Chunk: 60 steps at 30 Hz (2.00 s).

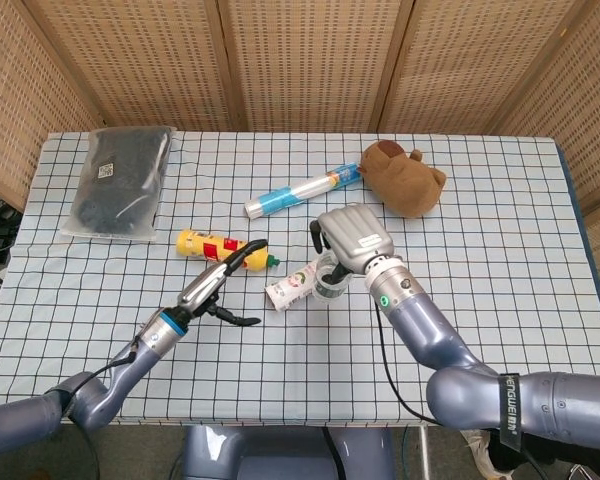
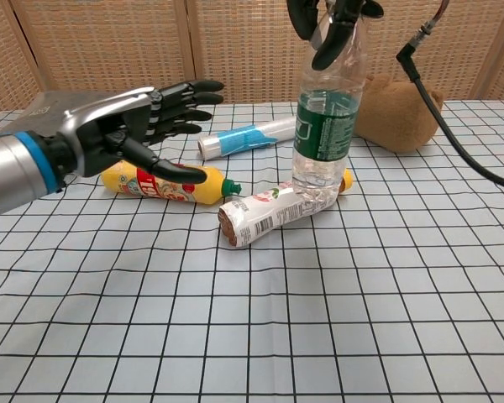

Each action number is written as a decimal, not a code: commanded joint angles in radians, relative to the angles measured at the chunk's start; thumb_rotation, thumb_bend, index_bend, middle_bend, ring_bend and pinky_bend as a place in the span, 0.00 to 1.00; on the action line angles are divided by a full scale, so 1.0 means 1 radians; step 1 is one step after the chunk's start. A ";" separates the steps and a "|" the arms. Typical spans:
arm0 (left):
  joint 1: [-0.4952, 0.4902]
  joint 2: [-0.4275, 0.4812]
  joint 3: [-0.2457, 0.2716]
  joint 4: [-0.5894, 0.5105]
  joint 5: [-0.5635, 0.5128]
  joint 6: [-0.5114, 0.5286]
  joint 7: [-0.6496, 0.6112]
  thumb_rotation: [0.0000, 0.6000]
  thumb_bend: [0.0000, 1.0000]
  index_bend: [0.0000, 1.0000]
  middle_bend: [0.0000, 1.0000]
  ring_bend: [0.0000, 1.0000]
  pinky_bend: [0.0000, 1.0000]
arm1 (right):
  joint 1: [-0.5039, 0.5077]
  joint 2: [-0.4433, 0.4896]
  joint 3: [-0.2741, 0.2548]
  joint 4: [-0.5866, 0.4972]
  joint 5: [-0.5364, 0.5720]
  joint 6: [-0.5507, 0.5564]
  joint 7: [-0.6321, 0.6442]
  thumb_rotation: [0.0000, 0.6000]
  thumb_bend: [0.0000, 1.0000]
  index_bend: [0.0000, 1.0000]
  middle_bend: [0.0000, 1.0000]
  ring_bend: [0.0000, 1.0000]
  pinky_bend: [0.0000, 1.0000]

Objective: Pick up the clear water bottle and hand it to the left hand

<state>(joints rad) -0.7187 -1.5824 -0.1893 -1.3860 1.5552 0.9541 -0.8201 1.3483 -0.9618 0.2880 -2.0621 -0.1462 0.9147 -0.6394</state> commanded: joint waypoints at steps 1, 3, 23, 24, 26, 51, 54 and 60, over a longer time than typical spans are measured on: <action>-0.050 -0.046 -0.030 0.017 -0.041 -0.037 -0.025 1.00 0.00 0.00 0.00 0.00 0.00 | 0.027 -0.017 0.002 0.014 0.032 0.013 -0.007 1.00 0.57 0.57 0.59 0.63 0.75; -0.073 -0.057 -0.041 0.019 -0.056 -0.058 -0.026 1.00 0.00 0.00 0.00 0.00 0.00 | 0.041 -0.024 0.002 0.017 0.048 0.019 -0.009 1.00 0.57 0.57 0.59 0.63 0.75; -0.201 -0.106 -0.123 -0.009 -0.200 -0.176 0.045 1.00 0.01 0.24 0.18 0.22 0.23 | 0.115 -0.063 0.025 0.022 0.126 0.051 -0.004 1.00 0.59 0.57 0.59 0.63 0.75; -0.203 -0.106 -0.125 -0.012 -0.210 -0.178 0.052 1.00 0.03 0.32 0.25 0.28 0.27 | 0.116 -0.061 0.026 0.019 0.127 0.053 -0.004 1.00 0.59 0.57 0.59 0.63 0.75; -0.204 -0.108 -0.130 -0.018 -0.229 -0.177 0.071 1.00 0.15 0.54 0.43 0.42 0.37 | 0.116 -0.057 0.025 0.016 0.129 0.054 -0.003 1.00 0.59 0.57 0.59 0.63 0.75; -0.191 -0.128 -0.150 -0.075 -0.324 -0.126 0.229 1.00 0.33 0.80 0.61 0.54 0.46 | 0.011 0.061 0.071 -0.058 -0.015 0.007 0.140 1.00 0.00 0.00 0.00 0.00 0.00; -0.180 -0.118 -0.149 -0.089 -0.321 -0.116 0.227 1.00 0.33 0.80 0.61 0.54 0.46 | -0.062 0.146 0.066 -0.104 -0.126 0.056 0.158 1.00 0.00 0.00 0.00 0.00 0.00; -0.161 -0.089 -0.144 -0.110 -0.309 -0.100 0.227 1.00 0.33 0.80 0.61 0.54 0.46 | -0.325 0.267 -0.016 -0.095 -0.496 0.235 0.243 1.00 0.00 0.00 0.00 0.00 0.00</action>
<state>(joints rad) -0.8819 -1.6743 -0.3342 -1.4932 1.2446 0.8520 -0.5926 1.1890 -0.7787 0.3247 -2.1571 -0.4331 1.0351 -0.4645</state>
